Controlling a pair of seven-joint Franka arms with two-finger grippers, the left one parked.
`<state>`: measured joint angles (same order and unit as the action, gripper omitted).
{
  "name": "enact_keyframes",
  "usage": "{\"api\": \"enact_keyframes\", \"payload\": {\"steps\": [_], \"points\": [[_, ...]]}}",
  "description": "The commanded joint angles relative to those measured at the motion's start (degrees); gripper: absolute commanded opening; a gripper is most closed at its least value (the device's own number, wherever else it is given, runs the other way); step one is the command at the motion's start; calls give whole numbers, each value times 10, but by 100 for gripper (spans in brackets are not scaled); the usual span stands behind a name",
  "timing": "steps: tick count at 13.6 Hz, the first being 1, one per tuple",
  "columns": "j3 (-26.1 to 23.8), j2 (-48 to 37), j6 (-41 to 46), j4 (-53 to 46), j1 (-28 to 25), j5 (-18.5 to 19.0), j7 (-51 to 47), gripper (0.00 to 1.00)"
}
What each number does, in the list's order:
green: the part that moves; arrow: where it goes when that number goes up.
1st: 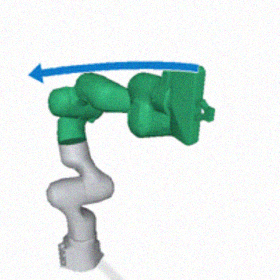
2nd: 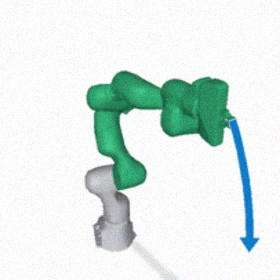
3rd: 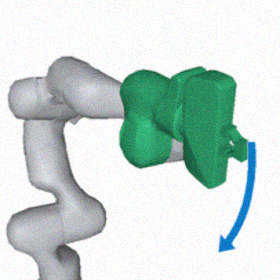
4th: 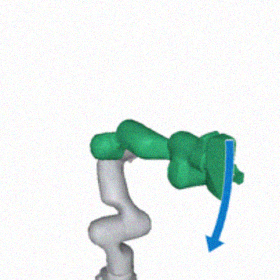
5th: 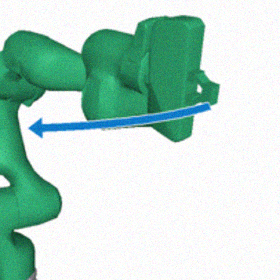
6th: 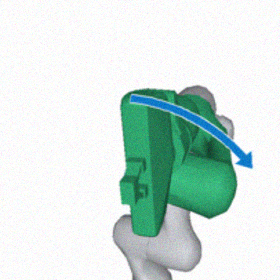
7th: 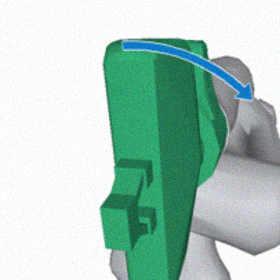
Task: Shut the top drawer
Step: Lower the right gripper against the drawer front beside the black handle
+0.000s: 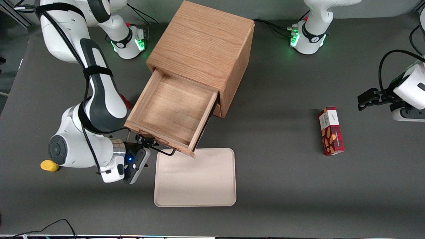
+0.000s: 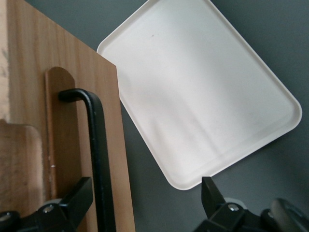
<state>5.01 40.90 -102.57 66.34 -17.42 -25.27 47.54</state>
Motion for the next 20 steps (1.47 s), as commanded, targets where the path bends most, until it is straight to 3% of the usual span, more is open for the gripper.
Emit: {"api": "enact_keyframes", "payload": {"steps": [1, 7, 20], "points": [[4, 16, 0, -19, 1, -21, 6, 100], [4, 15, 0, -18, -2, -41, -34, 100], [3, -20, 8, 37, -2, -41, -104, 100]]}}
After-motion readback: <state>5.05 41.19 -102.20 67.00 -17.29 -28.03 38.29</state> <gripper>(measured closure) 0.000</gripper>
